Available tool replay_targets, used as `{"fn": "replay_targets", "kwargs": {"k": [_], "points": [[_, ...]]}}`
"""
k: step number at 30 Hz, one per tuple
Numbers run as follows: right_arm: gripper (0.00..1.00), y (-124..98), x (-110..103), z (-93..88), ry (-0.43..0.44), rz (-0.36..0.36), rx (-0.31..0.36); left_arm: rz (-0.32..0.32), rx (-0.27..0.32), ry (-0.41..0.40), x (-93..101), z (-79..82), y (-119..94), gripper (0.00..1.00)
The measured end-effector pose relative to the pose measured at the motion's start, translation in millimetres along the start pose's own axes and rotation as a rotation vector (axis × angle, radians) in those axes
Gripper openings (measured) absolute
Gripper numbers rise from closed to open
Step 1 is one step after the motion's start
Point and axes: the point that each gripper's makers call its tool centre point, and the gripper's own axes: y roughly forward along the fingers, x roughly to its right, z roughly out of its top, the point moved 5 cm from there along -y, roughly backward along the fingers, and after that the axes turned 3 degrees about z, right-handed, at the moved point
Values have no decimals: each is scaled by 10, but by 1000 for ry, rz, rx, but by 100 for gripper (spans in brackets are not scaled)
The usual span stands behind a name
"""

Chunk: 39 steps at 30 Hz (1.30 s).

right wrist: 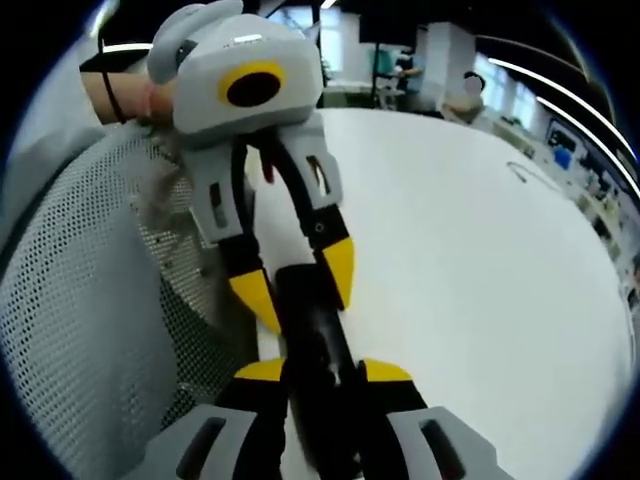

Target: Press the specified remote control buttons in sequence, fully releasing each button before pressing the next.

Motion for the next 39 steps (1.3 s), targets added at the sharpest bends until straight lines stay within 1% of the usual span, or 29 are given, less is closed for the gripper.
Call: {"fn": "replay_targets", "kwargs": {"k": [23, 39], "points": [[24, 9, -2, -20, 7, 4, 27, -10, -6, 13, 4, -7, 15, 26], [24, 16, -12, -15, 5, 1, 31, -13, -12, 16, 9, -10, 9, 26]]}}
